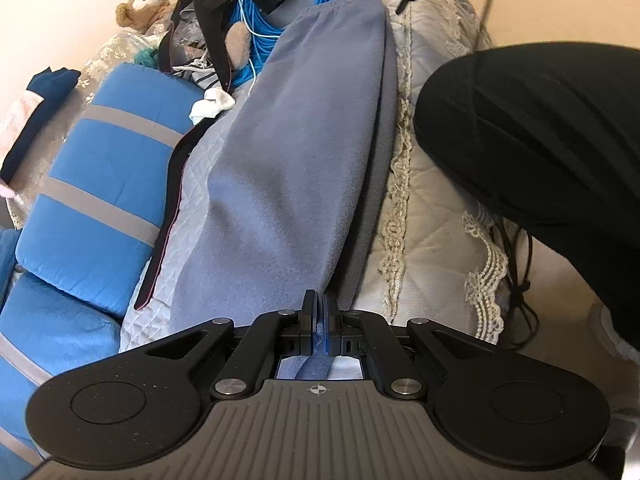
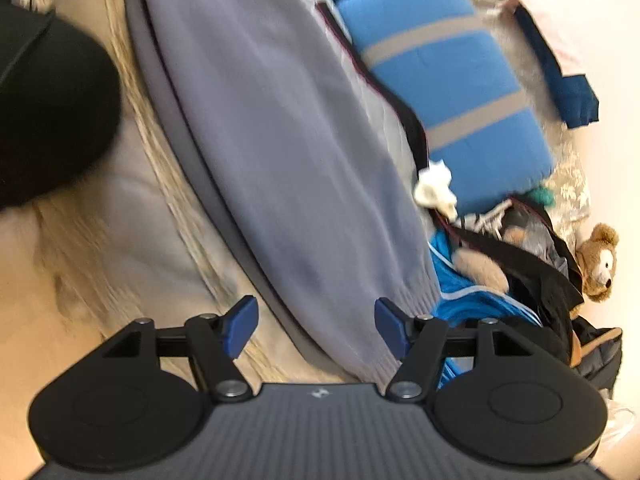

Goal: Fold clothes

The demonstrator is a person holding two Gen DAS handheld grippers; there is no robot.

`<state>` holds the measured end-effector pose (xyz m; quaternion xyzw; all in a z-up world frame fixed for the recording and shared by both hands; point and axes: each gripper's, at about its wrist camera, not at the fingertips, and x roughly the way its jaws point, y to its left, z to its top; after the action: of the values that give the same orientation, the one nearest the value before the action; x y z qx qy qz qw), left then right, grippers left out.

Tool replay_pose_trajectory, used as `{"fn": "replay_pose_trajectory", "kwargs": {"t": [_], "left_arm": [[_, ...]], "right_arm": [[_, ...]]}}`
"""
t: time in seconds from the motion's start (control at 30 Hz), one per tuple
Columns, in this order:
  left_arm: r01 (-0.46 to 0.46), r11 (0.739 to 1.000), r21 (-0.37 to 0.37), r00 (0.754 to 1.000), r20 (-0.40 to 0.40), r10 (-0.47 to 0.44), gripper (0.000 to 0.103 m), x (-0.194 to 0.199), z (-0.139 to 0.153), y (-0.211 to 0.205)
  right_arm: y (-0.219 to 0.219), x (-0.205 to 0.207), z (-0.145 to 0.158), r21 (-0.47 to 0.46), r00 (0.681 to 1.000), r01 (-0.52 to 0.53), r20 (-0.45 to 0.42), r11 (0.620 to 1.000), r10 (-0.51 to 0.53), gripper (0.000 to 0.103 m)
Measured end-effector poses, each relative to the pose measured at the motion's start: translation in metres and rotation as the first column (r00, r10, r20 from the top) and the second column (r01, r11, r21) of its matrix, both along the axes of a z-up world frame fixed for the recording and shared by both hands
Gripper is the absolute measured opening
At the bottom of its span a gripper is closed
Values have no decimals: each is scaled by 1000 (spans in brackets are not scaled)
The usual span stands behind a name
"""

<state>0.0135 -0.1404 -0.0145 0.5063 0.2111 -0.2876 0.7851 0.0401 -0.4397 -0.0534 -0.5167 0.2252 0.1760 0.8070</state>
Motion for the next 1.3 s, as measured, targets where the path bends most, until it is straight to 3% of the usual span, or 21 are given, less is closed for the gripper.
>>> {"fn": "replay_pose_trajectory", "kwargs": {"t": [0.13, 0.33, 0.5, 0.6, 0.67, 0.73, 0.8, 0.93, 1.13, 1.2, 1.27, 1.3], "left_arm": [[-18, 999, -49, 1000, -9, 18, 2, -1, 10, 2], [-40, 994, -98, 999, -19, 38, 2, -1, 21, 4], [-62, 988, -142, 998, -36, 58, 2, 0, 31, 7], [-77, 983, -168, 996, -52, 69, 2, 2, 35, 9], [-81, 981, -176, 996, -56, 72, 2, 3, 36, 10], [-84, 980, -182, 996, -59, 74, 2, 3, 37, 10], [-91, 976, -195, 995, -68, 79, 2, 5, 38, 12], [-108, 969, -224, 992, -88, 91, 2, 7, 41, 16], [-117, 963, -242, 991, -97, 96, 2, 10, 46, 18], [-114, 964, -239, 991, -99, 93, 2, 10, 45, 19], [-109, 967, -232, 991, -100, 87, 2, 9, 43, 19], [-106, 968, -228, 991, -100, 85, 2, 9, 42, 19]], "right_arm": [[32, -14, 5, 71, 998, -62, 30, 996, 60, 71], [82, -21, 0, 28, 979, -201, 51, 979, 200, 70], [109, -18, -1, 26, 970, -225, 97, 974, 222, 61], [116, -14, -7, -6, 969, -230, 92, 973, 229, 46], [117, -13, -13, -44, 968, -239, 68, 970, 242, 19], [118, -15, -18, -76, 964, -257, 54, 963, 261, 11], [120, -19, -21, -106, 960, -265, 69, 958, 273, 12], [122, -21, -18, -87, 962, -257, 73, 963, 263, 39], [126, -19, -25, -123, 960, -245, 112, 962, 258, 39], [126, -17, -26, -138, 960, -235, 125, 962, 252, 35], [124, -16, -22, -119, 967, -224, 99, 967, 236, 0], [122, -16, -18, -98, 972, -215, 77, 972, 223, 0]]}}
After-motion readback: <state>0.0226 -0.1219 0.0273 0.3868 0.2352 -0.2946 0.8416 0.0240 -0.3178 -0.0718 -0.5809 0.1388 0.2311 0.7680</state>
